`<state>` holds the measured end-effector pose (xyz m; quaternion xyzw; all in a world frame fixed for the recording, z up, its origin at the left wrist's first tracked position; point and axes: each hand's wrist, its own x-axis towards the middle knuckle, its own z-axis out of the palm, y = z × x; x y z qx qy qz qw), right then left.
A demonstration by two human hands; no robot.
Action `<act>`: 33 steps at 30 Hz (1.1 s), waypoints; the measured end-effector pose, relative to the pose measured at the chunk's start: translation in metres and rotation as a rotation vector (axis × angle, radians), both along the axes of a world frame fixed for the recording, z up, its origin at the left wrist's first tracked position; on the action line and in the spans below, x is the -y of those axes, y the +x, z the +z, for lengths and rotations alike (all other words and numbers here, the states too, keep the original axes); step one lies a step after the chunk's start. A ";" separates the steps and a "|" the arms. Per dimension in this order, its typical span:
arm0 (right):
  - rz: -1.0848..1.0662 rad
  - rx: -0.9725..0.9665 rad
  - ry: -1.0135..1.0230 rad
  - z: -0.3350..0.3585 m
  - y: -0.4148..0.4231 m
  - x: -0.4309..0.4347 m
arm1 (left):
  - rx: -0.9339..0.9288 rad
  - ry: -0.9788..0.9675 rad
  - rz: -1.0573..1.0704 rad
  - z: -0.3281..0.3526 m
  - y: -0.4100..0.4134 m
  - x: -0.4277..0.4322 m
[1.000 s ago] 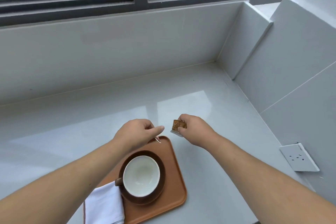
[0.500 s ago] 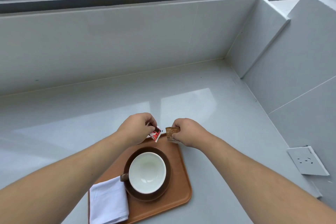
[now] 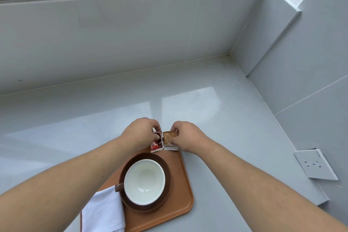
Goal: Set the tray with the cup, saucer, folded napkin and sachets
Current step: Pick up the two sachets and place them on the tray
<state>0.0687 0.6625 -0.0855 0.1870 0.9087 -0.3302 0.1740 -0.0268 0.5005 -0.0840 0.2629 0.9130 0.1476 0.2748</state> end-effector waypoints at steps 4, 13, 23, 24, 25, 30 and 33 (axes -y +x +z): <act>0.064 0.023 0.055 -0.001 -0.006 0.004 | -0.021 -0.056 -0.031 -0.004 -0.002 0.002; 0.224 0.048 0.216 0.000 -0.008 0.010 | 0.005 -0.059 -0.059 -0.010 0.004 0.007; 0.197 0.125 0.250 -0.002 -0.010 0.012 | -0.001 -0.061 -0.092 -0.013 0.004 0.012; 0.190 0.123 0.242 -0.002 -0.008 0.011 | 0.001 -0.054 -0.080 -0.014 0.004 0.013; 0.183 0.121 0.235 -0.003 -0.007 0.011 | -0.001 -0.049 -0.068 -0.014 0.004 0.014; 0.162 0.142 0.236 -0.006 -0.002 0.009 | -0.034 -0.077 -0.044 -0.015 0.004 0.019; 0.155 0.153 0.222 -0.007 -0.001 0.009 | -0.028 -0.106 -0.041 -0.015 0.004 0.019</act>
